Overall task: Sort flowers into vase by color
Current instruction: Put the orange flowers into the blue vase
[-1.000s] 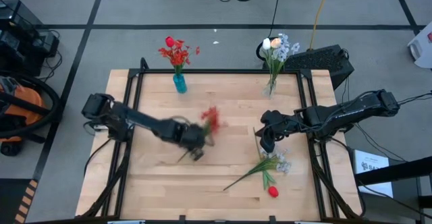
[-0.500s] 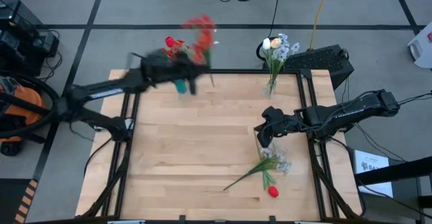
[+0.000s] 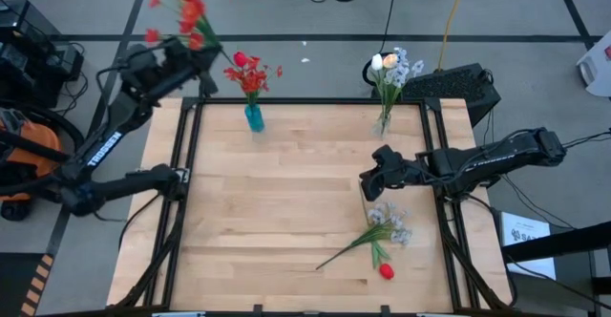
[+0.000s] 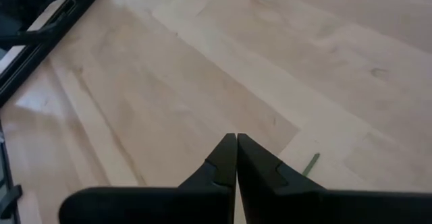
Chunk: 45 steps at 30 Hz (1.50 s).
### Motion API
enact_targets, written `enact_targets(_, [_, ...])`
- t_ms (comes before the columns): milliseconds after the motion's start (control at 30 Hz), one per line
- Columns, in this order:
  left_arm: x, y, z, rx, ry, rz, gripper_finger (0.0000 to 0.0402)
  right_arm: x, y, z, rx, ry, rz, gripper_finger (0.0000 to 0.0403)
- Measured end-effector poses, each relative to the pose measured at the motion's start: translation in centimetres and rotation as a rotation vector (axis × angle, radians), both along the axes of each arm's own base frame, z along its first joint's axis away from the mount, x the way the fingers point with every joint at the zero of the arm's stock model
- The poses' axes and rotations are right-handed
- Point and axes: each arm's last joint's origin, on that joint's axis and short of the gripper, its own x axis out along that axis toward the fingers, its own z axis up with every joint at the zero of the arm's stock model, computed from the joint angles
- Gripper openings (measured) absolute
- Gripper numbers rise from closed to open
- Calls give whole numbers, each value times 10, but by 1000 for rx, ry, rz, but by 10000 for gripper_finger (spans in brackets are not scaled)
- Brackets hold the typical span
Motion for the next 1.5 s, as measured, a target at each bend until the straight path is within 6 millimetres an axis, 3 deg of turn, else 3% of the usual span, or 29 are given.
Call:
enact_targets(200, [-29,18,0,-31,-34,141,12,1,-6,0,14,-4,-38,4])
enact_targets(300, [-36,34,-7,-73,-23,119,12,1,-8,0,14,-4,-47,4])
enact_targets(467, [-37,68,-47,-262,-4,146,12,1,-9,0,20,-6,-61,4])
enact_targets(600, [-35,82,-82,-352,12,183,12,1,-9,1,21,-16,-61,4])
enact_targets(833, [-20,78,-130,-402,-84,149,12,2,-9,2,30,-33,-67,4])
enact_targets(1000, [-12,71,-151,-460,-106,131,12,3,-9,2,31,-39,-68,4])
enact_targets(1500, [17,55,-156,-459,-43,44,12,3,-9,2,31,-38,-67,4])
